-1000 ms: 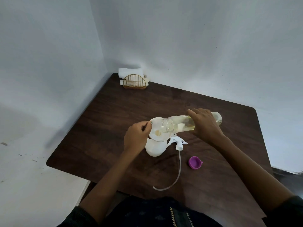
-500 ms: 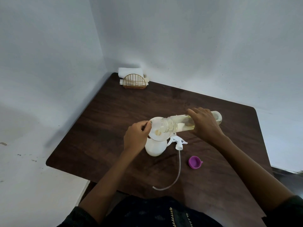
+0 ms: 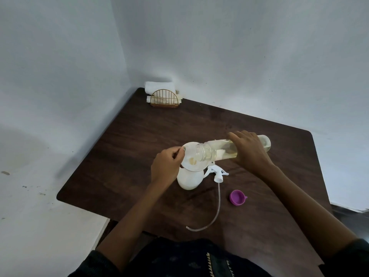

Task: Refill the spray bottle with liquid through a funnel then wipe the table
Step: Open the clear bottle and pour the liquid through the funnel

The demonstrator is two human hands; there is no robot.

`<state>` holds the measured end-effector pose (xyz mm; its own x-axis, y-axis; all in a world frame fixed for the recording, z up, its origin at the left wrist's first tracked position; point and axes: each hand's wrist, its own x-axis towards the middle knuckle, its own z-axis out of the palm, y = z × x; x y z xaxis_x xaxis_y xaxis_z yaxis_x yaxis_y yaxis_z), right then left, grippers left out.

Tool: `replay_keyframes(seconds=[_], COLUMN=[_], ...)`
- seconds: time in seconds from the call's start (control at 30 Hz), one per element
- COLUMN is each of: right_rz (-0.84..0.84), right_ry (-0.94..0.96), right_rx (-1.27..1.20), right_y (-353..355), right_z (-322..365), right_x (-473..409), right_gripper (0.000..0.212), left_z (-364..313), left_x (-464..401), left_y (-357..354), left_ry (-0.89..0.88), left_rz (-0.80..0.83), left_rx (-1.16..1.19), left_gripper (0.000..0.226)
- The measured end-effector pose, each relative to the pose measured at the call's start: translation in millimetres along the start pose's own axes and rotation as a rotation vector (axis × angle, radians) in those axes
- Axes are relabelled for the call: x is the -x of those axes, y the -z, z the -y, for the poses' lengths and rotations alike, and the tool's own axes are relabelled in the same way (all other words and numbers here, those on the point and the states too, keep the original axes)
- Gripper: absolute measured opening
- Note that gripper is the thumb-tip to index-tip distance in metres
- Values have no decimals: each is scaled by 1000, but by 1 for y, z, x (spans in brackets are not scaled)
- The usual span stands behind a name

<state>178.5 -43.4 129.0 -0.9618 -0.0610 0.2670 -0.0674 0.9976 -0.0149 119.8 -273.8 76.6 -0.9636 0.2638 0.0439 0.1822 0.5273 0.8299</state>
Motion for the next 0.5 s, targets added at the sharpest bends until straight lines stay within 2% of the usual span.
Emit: replay_keyframes(seconds=[0.5], right_rz=[-5], right_ry=[11], right_rx=[-6], right_y=[1], right_z=[0], right_x=[1], right_gripper=[51], left_z=[-1], left_x=[0], left_y=[0], left_ry=[7], left_rz=[-3], left_rx=[-21], left_gripper=[39])
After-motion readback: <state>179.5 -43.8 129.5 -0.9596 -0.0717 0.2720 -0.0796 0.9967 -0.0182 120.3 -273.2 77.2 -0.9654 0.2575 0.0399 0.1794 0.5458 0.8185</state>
